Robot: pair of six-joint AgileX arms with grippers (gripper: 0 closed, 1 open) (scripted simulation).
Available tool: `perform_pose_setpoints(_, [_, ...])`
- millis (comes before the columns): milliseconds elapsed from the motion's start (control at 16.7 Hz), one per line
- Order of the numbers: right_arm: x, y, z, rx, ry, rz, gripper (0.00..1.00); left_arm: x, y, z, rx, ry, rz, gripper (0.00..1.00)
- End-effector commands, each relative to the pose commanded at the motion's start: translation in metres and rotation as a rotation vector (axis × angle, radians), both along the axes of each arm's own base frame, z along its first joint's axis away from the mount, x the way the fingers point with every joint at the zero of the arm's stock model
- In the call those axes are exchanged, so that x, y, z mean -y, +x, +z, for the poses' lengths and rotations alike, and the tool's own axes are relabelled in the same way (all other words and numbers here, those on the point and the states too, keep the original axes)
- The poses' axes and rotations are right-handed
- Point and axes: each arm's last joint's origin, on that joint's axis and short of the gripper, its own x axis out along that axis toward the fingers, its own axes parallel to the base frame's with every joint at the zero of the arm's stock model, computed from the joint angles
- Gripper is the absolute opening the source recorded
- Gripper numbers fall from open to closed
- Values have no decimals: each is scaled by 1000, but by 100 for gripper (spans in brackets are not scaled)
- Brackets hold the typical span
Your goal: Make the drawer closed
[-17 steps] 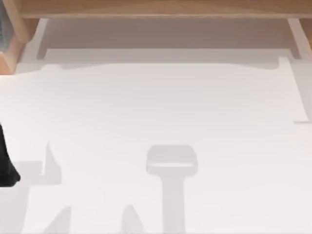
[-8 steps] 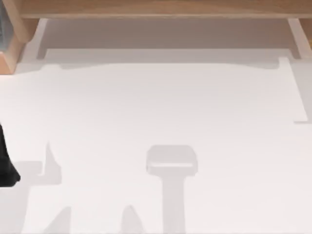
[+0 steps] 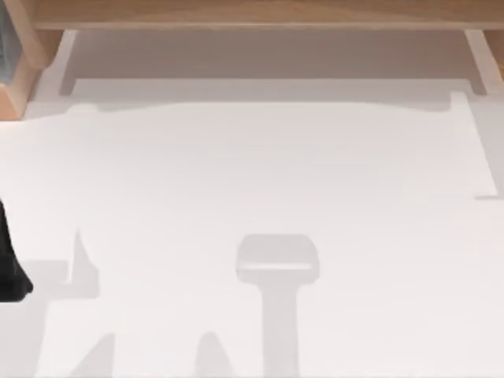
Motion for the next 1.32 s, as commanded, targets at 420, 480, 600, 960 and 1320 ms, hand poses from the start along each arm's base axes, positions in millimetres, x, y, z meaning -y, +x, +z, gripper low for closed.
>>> perform_pose_setpoints(420, [2,17,-3,-12,11,-6,0,0,0,0,0,0,0,100])
perform_pose_setpoints(480, [3,25,-3,-11,10,-7,0,0,0,0,0,0,0,100])
perform_pose_setpoints(600, [3,44,-2,-6,5,-6,0,0,0,0,0,0,0,100])
perform_pose_setpoints(960, [1,63,-1,-4,5,-2,0,0,0,0,0,0,0,100])
perform_pose_setpoints(1320, [4,90,-1,-5,9,-8,0,0,0,0,0,0,0,100])
